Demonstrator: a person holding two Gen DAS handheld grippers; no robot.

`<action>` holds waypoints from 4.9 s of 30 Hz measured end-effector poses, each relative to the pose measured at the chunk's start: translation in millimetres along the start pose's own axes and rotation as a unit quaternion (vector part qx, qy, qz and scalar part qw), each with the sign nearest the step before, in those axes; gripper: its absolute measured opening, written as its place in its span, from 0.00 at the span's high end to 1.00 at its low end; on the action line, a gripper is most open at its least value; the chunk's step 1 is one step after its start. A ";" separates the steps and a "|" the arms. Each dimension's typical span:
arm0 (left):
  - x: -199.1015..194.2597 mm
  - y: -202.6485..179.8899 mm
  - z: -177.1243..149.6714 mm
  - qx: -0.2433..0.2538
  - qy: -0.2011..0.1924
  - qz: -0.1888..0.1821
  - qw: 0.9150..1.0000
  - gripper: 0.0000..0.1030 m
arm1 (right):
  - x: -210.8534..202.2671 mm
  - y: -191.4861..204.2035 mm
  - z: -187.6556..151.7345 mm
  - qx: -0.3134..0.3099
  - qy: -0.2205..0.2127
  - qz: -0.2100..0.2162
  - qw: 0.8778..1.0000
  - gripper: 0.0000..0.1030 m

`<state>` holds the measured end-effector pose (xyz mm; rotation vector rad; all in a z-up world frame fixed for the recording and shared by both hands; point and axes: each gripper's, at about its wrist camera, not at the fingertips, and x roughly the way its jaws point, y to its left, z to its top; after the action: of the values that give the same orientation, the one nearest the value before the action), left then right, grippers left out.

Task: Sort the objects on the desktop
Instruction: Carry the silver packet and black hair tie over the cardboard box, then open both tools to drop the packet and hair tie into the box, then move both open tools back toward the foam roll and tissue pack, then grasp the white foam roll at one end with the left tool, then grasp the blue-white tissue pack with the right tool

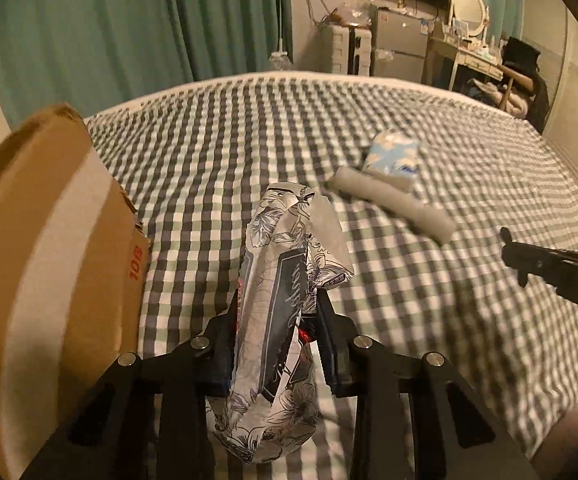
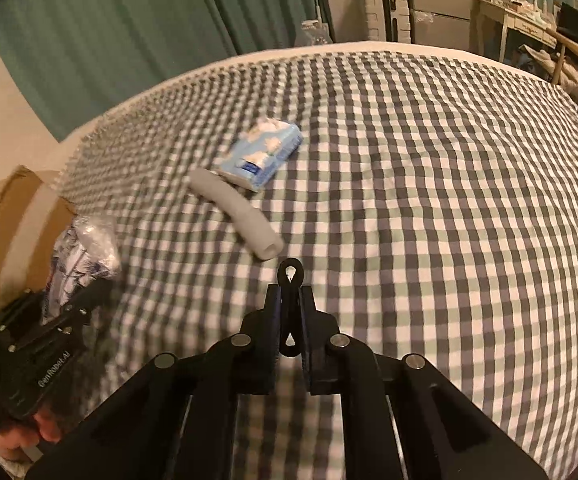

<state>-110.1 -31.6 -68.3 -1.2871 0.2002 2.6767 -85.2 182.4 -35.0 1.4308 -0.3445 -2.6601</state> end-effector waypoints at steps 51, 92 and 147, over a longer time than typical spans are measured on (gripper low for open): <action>-148.4 205.0 -34.7 -0.126 -0.092 0.073 0.985 0.56 | -53.0 312.9 -11.9 -0.148 -0.034 0.185 0.971 0.77; -84.5 -27.6 19.2 -0.094 -0.045 0.012 0.994 0.00 | -113.8 29.1 10.4 -0.037 -0.197 -0.136 0.970 0.05; 81.4 37.7 42.3 -0.142 -0.014 -0.018 0.990 0.88 | 103.4 33.3 82.4 0.016 -0.049 -0.001 0.999 0.05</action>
<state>-200.1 -53.1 -103.9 -1.3109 -0.2134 2.7647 -211.6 142.3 -66.6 1.3126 -0.3945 -2.7454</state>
